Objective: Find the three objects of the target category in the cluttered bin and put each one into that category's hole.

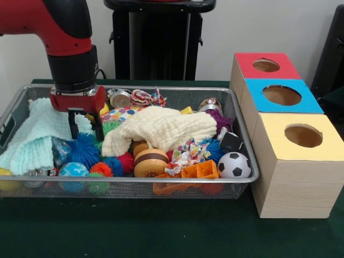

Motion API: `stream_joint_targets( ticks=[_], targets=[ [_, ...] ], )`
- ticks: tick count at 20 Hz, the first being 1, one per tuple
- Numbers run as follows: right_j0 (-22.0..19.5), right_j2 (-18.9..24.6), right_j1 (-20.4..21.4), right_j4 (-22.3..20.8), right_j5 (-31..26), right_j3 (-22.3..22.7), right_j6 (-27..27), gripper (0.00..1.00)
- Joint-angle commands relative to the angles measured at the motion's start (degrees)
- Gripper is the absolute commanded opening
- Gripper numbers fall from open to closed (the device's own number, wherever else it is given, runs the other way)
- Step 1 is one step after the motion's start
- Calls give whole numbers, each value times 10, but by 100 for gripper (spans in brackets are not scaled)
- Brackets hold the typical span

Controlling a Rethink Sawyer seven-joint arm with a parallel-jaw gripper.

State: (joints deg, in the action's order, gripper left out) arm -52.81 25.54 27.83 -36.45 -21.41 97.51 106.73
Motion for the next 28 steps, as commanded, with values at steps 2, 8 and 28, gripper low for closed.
stream_joint_targets(
  ticks=[2, 8, 28],
  targets=[
    [-15, 42, 2, -41, -66, -17, -137, 100],
    [-20, 40, 11, -44, -62, -5, -131, 100],
    [-28, 49, 5, -52, -72, -14, -137, 100]
  ],
)
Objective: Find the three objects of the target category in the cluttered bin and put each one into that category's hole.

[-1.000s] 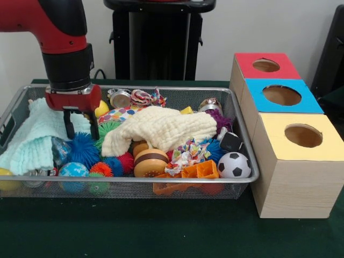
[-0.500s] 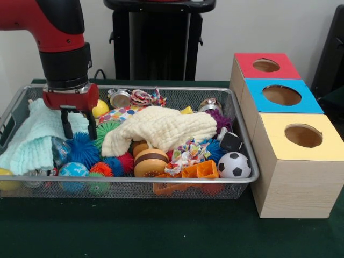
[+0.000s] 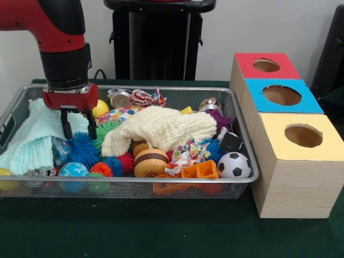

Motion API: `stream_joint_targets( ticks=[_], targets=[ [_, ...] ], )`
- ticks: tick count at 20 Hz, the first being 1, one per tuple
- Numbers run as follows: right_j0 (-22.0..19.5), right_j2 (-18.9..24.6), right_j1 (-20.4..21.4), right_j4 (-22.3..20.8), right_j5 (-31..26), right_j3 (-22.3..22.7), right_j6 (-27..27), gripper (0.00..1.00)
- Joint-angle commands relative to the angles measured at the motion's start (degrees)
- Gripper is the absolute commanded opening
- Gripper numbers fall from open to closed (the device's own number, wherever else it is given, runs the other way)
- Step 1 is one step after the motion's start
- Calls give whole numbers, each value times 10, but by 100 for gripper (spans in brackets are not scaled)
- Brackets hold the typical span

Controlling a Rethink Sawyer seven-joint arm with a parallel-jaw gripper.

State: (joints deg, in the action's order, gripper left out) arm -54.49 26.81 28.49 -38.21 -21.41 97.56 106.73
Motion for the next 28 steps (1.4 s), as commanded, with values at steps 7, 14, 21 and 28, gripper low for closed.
stream_joint_targets(
  ticks=[7, 14, 21, 28],
  targets=[
    [-54, 75, 56, -1, -170, -14, -213, 100],
    [-86, 110, 55, -11, -210, -22, -236, 100],
    [-91, 116, 37, -31, -203, -33, -232, 100],
    [-86, 112, 31, -39, -190, -34, -223, 100]
  ],
)
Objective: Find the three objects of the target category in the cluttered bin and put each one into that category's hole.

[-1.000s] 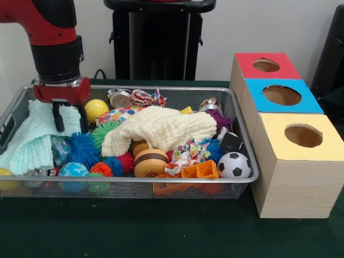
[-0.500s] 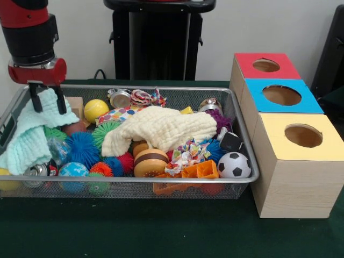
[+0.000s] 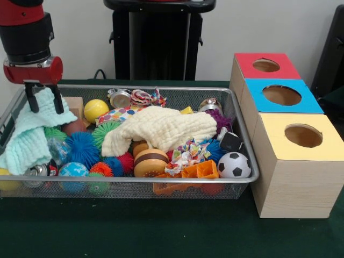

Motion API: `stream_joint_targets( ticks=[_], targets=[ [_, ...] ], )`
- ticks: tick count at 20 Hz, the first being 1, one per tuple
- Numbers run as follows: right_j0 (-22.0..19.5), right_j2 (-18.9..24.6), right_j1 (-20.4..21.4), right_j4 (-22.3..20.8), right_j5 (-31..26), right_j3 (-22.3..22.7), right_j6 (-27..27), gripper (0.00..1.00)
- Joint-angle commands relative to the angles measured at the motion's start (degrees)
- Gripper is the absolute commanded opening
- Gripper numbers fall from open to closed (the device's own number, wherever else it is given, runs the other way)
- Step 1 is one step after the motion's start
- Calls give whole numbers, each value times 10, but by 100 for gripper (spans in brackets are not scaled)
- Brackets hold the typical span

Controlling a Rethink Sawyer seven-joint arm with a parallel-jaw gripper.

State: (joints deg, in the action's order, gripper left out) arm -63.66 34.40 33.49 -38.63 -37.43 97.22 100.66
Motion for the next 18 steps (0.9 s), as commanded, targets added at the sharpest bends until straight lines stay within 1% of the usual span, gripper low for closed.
stream_joint_targets(
  ticks=[1, 9, 13, 18],
  targets=[
    [6, 36, -20, -35, -30, -31, -161, 100],
    [8, 37, -33, -36, -26, -39, -161, 100],
    [6, 35, -24, -39, -15, -29, -150, 100],
    [7, 39, -30, -37, -22, -36, -151, 100]
  ],
)
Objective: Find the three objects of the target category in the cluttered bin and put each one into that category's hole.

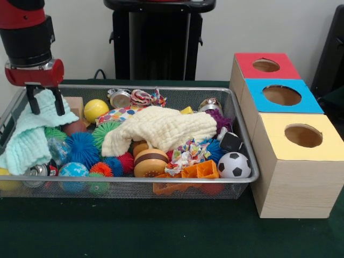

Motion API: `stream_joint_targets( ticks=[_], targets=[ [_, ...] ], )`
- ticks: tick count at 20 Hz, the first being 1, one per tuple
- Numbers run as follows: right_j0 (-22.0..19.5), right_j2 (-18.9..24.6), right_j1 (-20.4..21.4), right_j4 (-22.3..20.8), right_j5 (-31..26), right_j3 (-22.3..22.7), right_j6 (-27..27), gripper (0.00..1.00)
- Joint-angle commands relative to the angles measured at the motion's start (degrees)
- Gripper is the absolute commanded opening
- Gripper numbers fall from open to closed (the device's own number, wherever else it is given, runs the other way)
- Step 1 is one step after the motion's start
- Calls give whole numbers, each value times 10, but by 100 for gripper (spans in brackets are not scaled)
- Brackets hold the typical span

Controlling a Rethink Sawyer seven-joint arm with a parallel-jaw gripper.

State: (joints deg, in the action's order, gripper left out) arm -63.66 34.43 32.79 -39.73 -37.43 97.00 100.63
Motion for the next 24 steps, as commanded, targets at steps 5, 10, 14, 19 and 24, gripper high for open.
stream_joint_targets(
  ticks=[5, 10, 14, 19, 24],
  targets=[
    [-1, 48, -27, -19, -37, -46, -172, 100],
    [-17, 60, 9, -6, -46, -13, -175, 100],
    [-44, 73, 55, 5, -39, 53, -163, 100],
    [-72, 89, 107, 14, -22, 128, -132, 100],
    [-84, 95, 139, 18, -5, 173, -98, 100]
  ],
)
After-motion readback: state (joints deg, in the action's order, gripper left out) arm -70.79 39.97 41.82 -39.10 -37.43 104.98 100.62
